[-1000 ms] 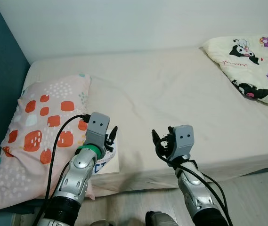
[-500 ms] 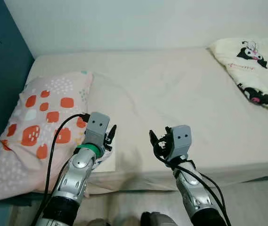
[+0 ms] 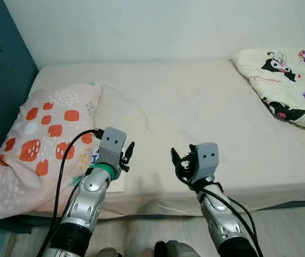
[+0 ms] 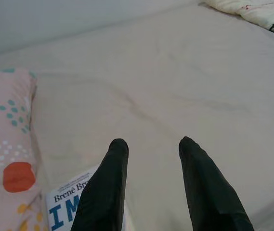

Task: Clean up the room

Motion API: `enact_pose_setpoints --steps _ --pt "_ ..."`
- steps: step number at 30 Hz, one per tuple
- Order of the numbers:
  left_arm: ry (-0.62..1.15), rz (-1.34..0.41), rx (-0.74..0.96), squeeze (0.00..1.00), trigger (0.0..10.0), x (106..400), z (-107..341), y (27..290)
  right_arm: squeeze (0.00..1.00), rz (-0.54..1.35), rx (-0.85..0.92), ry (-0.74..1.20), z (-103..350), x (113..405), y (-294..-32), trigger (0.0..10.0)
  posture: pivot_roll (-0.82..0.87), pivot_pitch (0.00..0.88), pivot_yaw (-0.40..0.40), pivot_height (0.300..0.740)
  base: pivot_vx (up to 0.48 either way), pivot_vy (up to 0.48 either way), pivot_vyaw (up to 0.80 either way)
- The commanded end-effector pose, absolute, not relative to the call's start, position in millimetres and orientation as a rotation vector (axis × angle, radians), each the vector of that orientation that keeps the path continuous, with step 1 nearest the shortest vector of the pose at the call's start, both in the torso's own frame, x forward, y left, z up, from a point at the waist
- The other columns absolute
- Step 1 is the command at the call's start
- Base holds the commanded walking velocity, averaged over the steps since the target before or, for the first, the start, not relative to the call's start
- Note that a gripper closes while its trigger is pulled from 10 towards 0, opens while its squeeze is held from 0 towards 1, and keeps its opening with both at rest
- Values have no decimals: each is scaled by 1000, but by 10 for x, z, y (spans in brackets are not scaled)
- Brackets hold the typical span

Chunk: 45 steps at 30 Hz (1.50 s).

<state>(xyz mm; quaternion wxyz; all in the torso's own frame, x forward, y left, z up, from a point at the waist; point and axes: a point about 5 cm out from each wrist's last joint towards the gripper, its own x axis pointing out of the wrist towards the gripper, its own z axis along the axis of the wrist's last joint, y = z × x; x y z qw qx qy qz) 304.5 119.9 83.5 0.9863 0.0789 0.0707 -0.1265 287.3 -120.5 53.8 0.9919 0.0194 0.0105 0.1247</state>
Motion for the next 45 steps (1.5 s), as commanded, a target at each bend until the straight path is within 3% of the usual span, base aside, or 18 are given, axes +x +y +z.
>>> enact_pose_setpoints --steps 1,45 --pt "164 -251 162 0 10000 3036 781 1216 0 247 37 43 479 2836 -1209 10000 -44 27 44 740 0 -480 0" --pt "164 -255 152 0 10000 3048 781 1207 0 249 41 40 486 2835 -1200 10000 -46 30 48 740 0 -472 0"
